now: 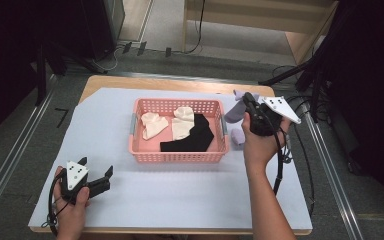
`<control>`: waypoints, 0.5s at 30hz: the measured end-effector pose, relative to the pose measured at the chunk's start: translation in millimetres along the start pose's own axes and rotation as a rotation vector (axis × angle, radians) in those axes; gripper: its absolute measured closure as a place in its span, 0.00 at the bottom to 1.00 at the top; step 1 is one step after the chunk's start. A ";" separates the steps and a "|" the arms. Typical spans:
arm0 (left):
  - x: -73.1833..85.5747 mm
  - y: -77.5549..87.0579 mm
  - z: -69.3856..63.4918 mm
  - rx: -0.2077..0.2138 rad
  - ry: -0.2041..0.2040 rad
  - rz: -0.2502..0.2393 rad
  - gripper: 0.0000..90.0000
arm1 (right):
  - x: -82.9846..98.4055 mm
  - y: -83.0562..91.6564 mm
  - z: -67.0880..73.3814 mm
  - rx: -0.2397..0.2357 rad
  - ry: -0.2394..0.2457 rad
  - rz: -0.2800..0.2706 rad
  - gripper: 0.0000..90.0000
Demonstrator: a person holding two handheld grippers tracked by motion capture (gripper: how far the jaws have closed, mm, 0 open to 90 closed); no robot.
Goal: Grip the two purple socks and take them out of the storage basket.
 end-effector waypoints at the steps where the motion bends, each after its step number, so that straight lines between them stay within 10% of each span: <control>1: 0.0 0.0 0.0 0.000 0.000 0.000 0.16 | 0.0 0.0 0.0 0.000 0.000 0.000 1.00; 15: 0.0 0.1 -0.4 -0.001 -0.002 0.000 0.16 | 27.7 4.2 -44.2 0.111 -0.004 0.055 1.00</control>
Point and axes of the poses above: each handheld gripper's, and its own axes: y roughly backward along the jaws, x roughly out of its underside, z roughly to its left, the point moved 4 cm from there along -y, roughly forward along the jaws, and after that the axes turned 8 degrees about -y, right-handed, at the moved point
